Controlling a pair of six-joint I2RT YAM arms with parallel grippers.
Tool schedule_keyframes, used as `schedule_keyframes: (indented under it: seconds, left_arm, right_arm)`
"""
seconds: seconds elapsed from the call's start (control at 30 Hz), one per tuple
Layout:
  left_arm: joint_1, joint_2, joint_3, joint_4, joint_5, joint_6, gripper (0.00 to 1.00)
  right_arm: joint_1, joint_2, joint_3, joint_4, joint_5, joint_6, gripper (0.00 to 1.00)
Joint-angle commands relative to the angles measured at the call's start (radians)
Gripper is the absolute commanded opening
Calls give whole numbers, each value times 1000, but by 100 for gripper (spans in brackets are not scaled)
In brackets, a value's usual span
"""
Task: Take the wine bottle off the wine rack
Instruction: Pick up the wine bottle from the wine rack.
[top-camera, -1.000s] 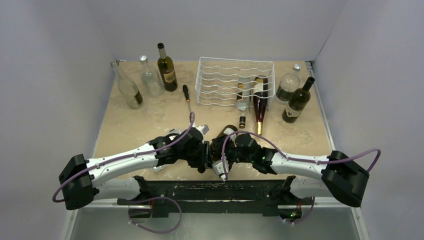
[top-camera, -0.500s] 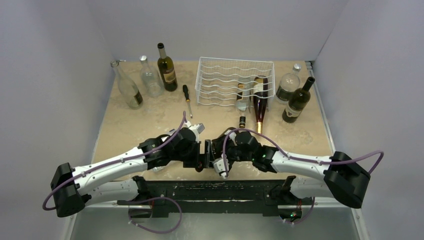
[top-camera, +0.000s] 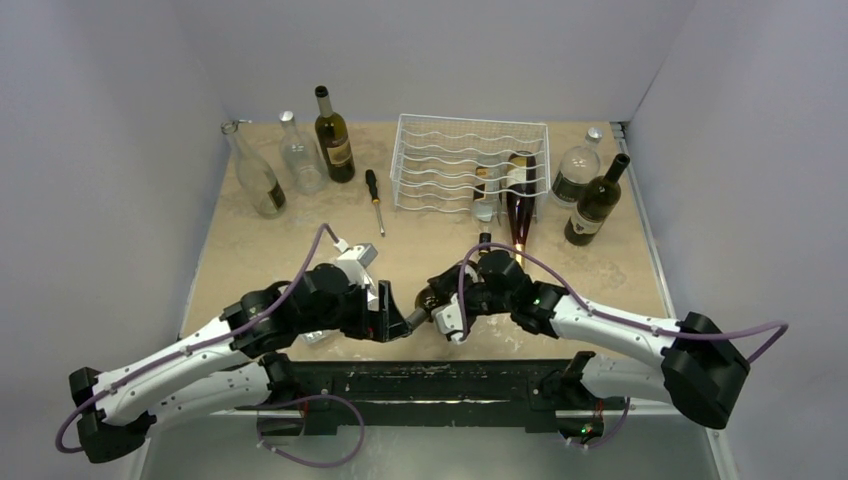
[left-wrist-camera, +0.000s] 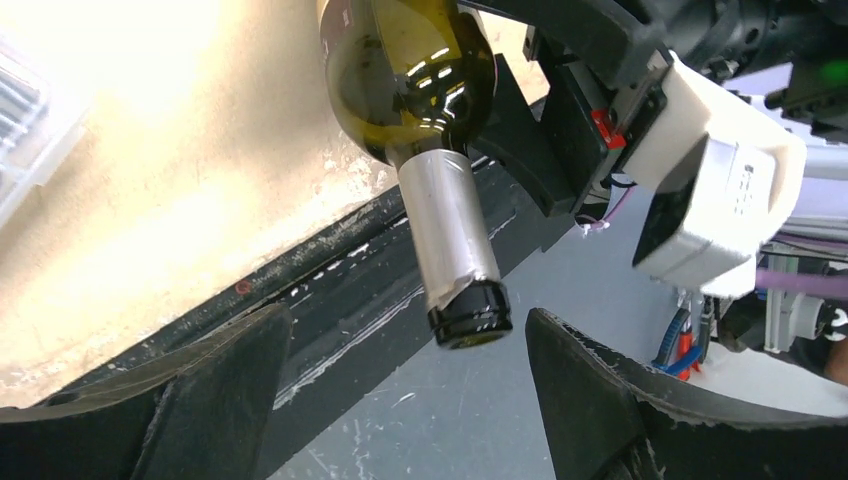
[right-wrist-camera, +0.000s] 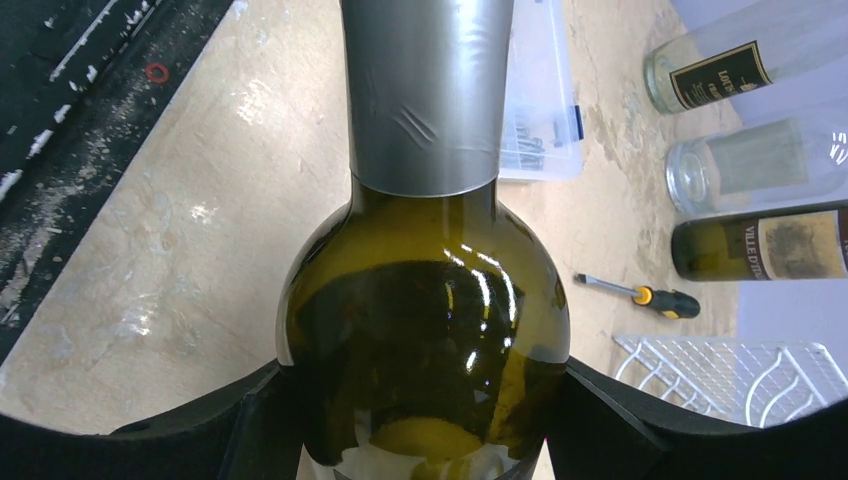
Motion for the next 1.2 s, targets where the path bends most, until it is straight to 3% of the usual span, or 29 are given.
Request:
schedule_keyframes:
  seconds: [0.0,0.5,0.57,0.73,1.0,1.17]
  left_arm:
    - [-5,-76,-10,11,-30,111,86]
    - [-5,-247,-123,395,118,476,88]
    - [-5,-272,-149,461,141,551,93]
    - [-5,-313,-182,510,142,685,96]
    - [-5,-331,-256,610,27,728,100]
    - [-5,-313,-335,784,75,737,100]
  right_arm:
    - [-27,-34,67,-37,-115,53,19]
    - [-124,-37,116,-119,-269,131,18]
    - [-134,-36,123,-125,-287,144,18]
    - [-160,-33,137,-140,-330,170,18]
    - [-197,-32,158,-158,-378,209,17]
    - [-219,-30,167,-168,-416,231,16]
